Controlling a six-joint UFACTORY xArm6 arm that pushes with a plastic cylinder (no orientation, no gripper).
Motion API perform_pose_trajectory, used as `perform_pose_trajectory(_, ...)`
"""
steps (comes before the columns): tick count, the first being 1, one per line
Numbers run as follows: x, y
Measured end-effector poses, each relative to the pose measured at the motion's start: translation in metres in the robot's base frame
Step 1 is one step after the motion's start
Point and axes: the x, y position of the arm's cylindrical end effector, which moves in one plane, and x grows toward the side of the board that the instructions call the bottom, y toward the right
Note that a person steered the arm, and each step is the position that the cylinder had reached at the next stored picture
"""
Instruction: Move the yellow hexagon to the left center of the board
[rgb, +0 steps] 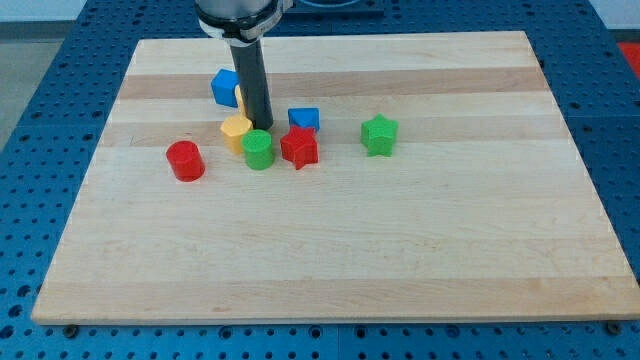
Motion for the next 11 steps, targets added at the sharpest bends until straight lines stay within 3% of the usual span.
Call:
perform_pose_trajectory(1,0.005,0.023)
perform_pose_trajectory(3,0.035,-0.016)
perform_pose_trajectory(4,0.036,-0.045)
perform_pose_trajectory(6,0.003,-0.047)
perform_pose_trajectory(9,0.029,-0.089)
perform_pose_trajectory(11,-0.017,-0.116)
